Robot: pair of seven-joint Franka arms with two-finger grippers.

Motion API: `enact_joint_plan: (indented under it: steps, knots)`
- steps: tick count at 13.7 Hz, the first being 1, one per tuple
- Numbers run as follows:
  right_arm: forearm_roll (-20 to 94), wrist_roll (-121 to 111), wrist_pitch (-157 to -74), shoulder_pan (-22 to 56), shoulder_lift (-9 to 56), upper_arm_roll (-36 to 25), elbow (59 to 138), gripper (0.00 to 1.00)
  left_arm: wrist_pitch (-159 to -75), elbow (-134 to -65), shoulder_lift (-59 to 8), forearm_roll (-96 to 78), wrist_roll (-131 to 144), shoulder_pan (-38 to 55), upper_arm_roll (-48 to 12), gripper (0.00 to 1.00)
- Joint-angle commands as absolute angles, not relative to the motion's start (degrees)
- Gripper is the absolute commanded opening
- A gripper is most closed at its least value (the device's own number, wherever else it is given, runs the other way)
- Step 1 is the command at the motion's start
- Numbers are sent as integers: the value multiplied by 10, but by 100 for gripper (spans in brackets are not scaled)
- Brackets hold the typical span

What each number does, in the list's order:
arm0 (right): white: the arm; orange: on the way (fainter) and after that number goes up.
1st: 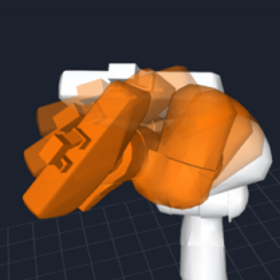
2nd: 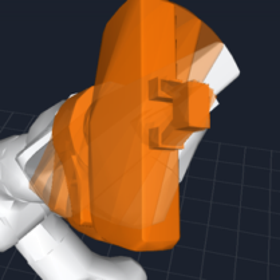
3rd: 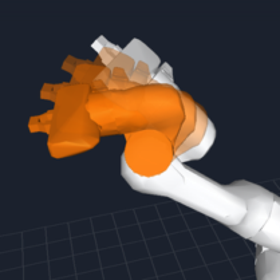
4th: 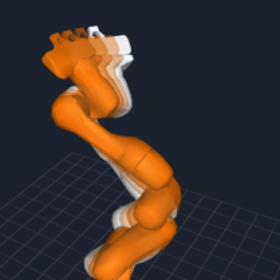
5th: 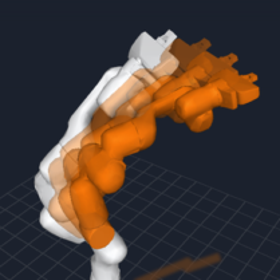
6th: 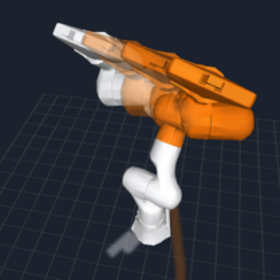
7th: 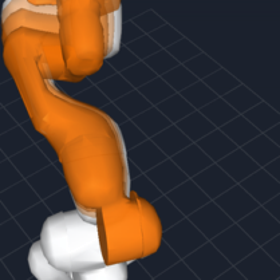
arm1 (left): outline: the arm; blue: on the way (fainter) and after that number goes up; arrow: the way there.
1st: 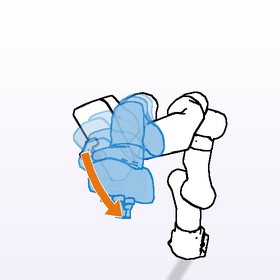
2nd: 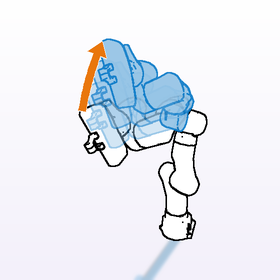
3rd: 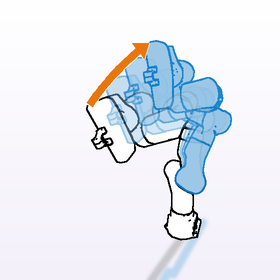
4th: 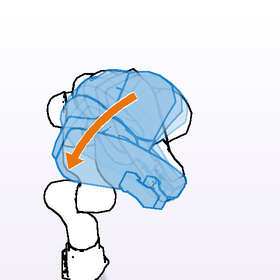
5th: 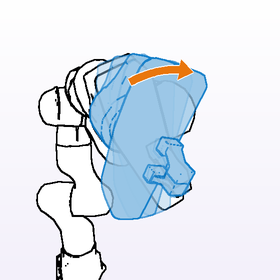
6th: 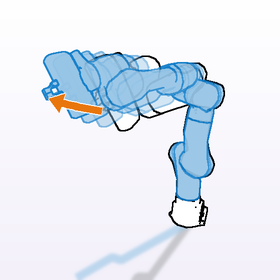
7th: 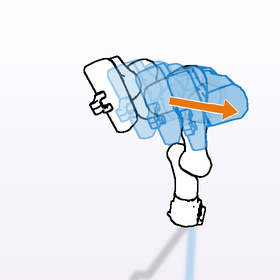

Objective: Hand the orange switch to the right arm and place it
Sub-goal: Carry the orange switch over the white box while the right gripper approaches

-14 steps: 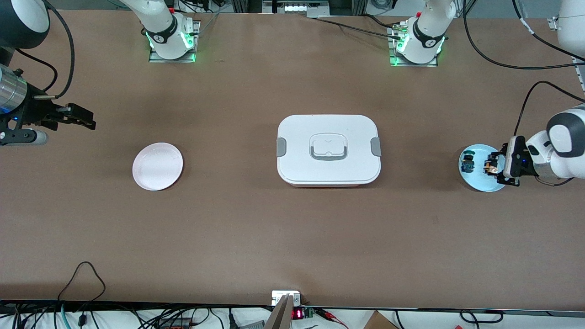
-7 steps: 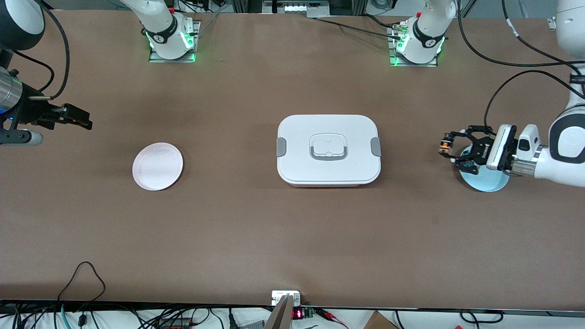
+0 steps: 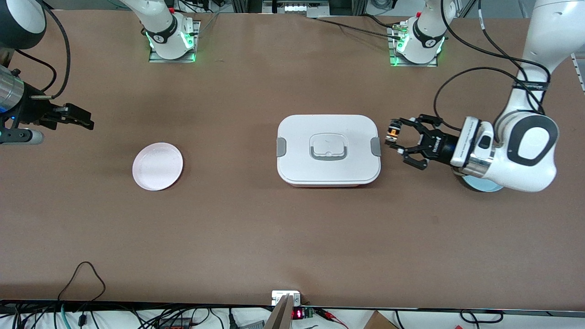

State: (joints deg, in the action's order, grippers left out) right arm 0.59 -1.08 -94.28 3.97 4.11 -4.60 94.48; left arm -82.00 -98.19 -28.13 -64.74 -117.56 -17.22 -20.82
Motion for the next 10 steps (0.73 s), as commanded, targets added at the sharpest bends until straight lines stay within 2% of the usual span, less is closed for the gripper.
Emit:
enact_joint_plan:
  steps: [1, 4, 7, 10]
  knots:
    - [15, -15, -938, 40, 33, -40, 948, 100, -888, -1066, -202, -720, -1149, -178, -264, 0]
    - [59, -13, -913, 63, 32, -40, 947, 100, -990, -1122, -156, -829, -1143, -179, -336, 0]
    - [152, -13, -919, 68, 36, -40, 947, 100, -1089, -1123, -152, -895, -1135, -179, -406, 0]
    - [292, -13, -913, 68, 61, -40, 952, 100, -1199, -1122, -154, -950, -1135, -178, -477, 0]
